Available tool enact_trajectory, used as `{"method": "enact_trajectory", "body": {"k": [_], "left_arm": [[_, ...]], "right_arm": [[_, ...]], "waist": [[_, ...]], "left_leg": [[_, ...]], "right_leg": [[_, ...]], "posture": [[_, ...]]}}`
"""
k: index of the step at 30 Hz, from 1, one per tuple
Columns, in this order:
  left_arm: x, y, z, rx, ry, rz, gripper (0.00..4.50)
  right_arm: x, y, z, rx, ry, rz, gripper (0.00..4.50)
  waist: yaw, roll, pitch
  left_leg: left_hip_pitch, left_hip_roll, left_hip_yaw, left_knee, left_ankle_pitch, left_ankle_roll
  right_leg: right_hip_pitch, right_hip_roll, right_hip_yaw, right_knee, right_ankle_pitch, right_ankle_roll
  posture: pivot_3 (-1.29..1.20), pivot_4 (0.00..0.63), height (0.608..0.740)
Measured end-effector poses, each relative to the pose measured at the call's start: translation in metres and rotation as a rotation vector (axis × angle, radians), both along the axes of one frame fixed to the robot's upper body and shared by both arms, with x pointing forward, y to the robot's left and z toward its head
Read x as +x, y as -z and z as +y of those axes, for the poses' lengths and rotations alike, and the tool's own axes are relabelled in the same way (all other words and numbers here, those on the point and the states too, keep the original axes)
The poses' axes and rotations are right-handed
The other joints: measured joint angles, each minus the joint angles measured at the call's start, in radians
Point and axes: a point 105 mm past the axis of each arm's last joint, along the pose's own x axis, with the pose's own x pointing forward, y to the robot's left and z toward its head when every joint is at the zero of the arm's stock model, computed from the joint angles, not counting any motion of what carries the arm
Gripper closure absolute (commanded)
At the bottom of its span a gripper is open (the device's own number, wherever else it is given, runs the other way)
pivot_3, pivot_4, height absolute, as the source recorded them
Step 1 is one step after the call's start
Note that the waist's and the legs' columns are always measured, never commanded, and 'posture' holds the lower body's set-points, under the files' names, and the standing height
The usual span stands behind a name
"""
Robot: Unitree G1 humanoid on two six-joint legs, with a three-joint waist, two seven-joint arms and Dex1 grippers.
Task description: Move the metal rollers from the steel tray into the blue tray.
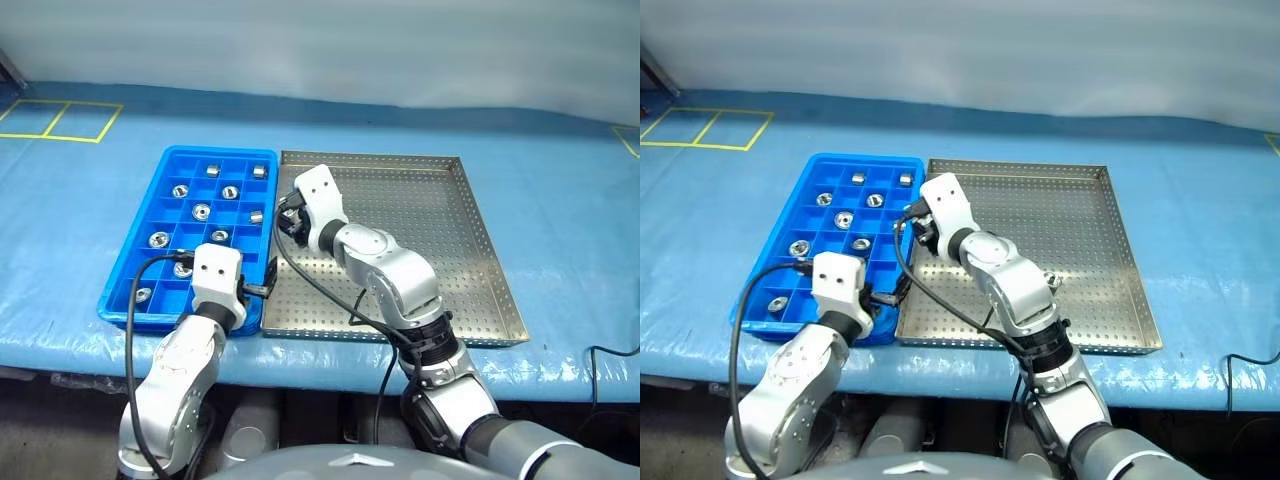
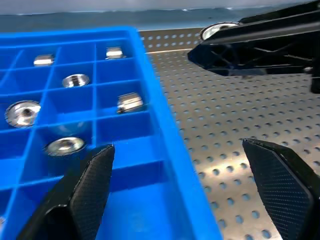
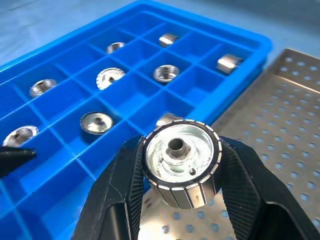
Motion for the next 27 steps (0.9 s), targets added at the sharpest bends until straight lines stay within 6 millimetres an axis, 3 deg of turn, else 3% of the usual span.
{"method": "enact_trajectory", "body": {"k": [9,17,24,25,27], "left_arm": [[-0.025,0.009,0.013,0.006,-0.059,0.026,0.0],[-0.028,0.011,0.018,0.013,-0.08,0.038,0.0],[-0.023,0.005,0.009,0.001,-0.043,0.007,0.0],[-0.022,0.003,0.008,0.0,-0.037,0.0,0.0],[-0.019,-0.001,0.004,-0.004,-0.015,-0.017,0.0]], "right_arm": [[-0.021,0.015,0.03,-0.02,-0.144,0.057,2.67],[-0.025,0.04,0.037,-0.048,-0.168,0.122,2.67],[-0.015,0.038,0.012,-0.049,-0.099,0.093,0.36],[-0.014,0.035,0.008,-0.048,-0.089,0.082,0.11],[-0.013,0.031,-0.006,-0.048,-0.053,0.075,0.05]], "waist": [[0.044,-0.001,0.0],[0.091,-0.001,0.0],[0.139,-0.001,0.0],[0.144,-0.001,0.0],[0.149,-0.001,-0.001]], "left_leg": [[0.0,0.001,-0.002,-0.001,0.001,-0.001],[0.0,0.001,-0.003,-0.002,0.001,-0.002],[0.0,0.0,-0.004,-0.001,0.001,-0.002],[0.0,0.0,-0.004,-0.001,0.001,-0.002],[-0.001,0.0,-0.003,-0.001,0.001,-0.002]], "right_leg": [[0.0,-0.001,-0.004,0.0,-0.004,0.0],[0.0,0.0,-0.006,0.0,-0.005,0.001],[0.0,-0.001,-0.007,0.0,-0.006,0.0],[0.0,-0.001,-0.007,0.0,-0.006,-0.001],[0.0,-0.001,-0.007,-0.001,-0.007,-0.001]], "posture": [[0.47,0.15,0.74],[0.47,0.15,0.74],[0.41,0.15,0.74],[0.4,0.15,0.74],[0.37,0.15,0.74]]}}
